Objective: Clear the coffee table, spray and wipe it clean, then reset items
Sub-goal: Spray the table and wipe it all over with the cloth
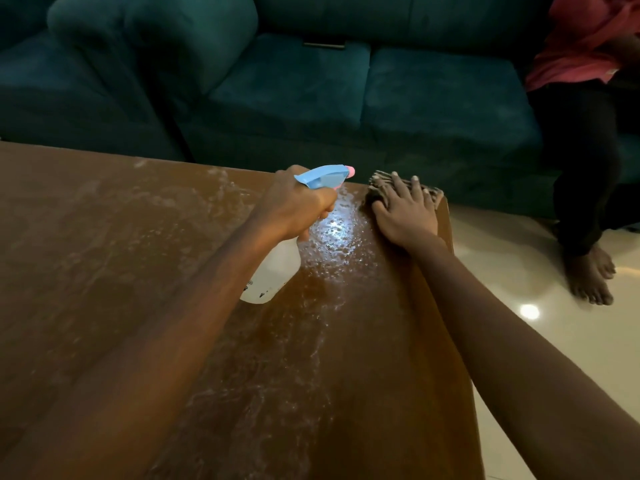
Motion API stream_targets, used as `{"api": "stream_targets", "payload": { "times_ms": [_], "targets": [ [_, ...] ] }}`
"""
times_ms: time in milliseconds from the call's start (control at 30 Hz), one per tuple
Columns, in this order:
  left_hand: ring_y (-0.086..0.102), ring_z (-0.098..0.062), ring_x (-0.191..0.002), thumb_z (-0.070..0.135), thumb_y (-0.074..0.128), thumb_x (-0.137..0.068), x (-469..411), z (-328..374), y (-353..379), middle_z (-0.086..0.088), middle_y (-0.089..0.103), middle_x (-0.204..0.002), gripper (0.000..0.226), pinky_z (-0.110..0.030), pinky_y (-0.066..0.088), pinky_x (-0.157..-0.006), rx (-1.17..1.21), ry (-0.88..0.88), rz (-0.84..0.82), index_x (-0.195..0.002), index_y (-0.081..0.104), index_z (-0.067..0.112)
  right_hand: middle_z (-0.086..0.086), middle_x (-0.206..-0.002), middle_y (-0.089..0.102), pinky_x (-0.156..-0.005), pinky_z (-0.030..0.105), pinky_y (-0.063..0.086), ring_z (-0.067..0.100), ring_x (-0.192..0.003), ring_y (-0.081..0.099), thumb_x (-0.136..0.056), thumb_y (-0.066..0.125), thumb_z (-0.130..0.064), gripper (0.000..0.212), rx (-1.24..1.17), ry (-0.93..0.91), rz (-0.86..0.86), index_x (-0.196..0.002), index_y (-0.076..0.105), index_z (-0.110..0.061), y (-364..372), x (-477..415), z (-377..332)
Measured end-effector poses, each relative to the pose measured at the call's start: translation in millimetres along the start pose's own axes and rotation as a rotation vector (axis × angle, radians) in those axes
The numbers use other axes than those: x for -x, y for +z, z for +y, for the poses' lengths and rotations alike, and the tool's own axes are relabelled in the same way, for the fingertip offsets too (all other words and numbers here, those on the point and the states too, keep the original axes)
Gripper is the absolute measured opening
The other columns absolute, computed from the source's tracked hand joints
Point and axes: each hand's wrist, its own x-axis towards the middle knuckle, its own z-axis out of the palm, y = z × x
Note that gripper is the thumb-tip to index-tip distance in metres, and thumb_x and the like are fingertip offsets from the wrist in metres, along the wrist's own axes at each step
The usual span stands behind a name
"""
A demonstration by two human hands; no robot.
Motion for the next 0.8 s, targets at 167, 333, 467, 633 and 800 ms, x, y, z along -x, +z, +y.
{"api": "stream_targets", "payload": {
  "times_ms": [167,333,467,633,800],
  "targets": [
    [0.057,-0.014,-0.058,0.025,0.057,-0.091,-2.0,-1.0,0.1,0.000,0.059,-0.076,0.014,-0.015,0.044,-0.041,-0.019,-0.014,0.045,-0.092,0.064,0.012,-0.011,-0.164,0.000,-0.121,0.041,-0.005,0.018,-0.151,-0.008,-0.093,0.012,-0.059,0.065,0.033,-0.191,-0.035,-0.155,0.012,-0.041,7.7,53.1,6.1],
    [0.057,-0.012,-0.062,0.027,0.058,-0.091,-2.9,3.0,6.9,0.001,0.058,-0.076,0.021,-0.024,0.048,-0.052,-0.105,-0.068,0.006,-0.103,0.061,0.010,-0.012,-0.165,-0.002,-0.123,0.045,0.000,0.019,-0.151,-0.011,-0.098,0.016,-0.060,0.060,0.055,-0.109,-0.019,-0.155,0.008,-0.044,14.8,77.0,9.9],
    [0.055,-0.012,-0.061,0.029,0.058,-0.093,0.1,0.3,6.6,0.000,0.058,-0.076,0.024,-0.021,0.043,-0.051,-0.206,-0.116,0.005,-0.105,0.061,0.009,-0.010,-0.164,-0.003,-0.123,0.047,-0.001,0.021,-0.151,-0.013,-0.098,0.015,-0.061,0.060,0.040,-0.131,-0.029,-0.155,0.006,-0.042,13.5,75.6,10.6],
    [0.053,-0.013,-0.056,0.036,0.058,-0.093,-1.5,-15.2,-4.3,-0.005,0.060,-0.077,0.030,-0.020,0.041,-0.046,-0.295,-0.195,0.030,-0.106,0.059,0.009,-0.010,-0.164,-0.004,-0.122,0.045,-0.004,0.020,-0.151,-0.013,-0.099,0.016,-0.060,0.059,0.029,-0.130,-0.024,-0.154,0.006,-0.043,11.4,77.7,9.5],
    [0.062,-0.017,-0.064,0.047,0.057,-0.090,-10.8,-29.5,-19.1,-0.006,0.067,-0.087,0.044,-0.031,0.054,-0.061,-0.328,-0.221,0.006,-0.116,0.060,0.011,-0.012,-0.164,-0.002,-0.122,0.043,-0.004,0.018,-0.151,-0.011,-0.099,0.017,-0.059,0.059,0.024,-0.119,-0.030,-0.155,0.008,-0.043,13.7,75.5,11.2]
  ]
}}
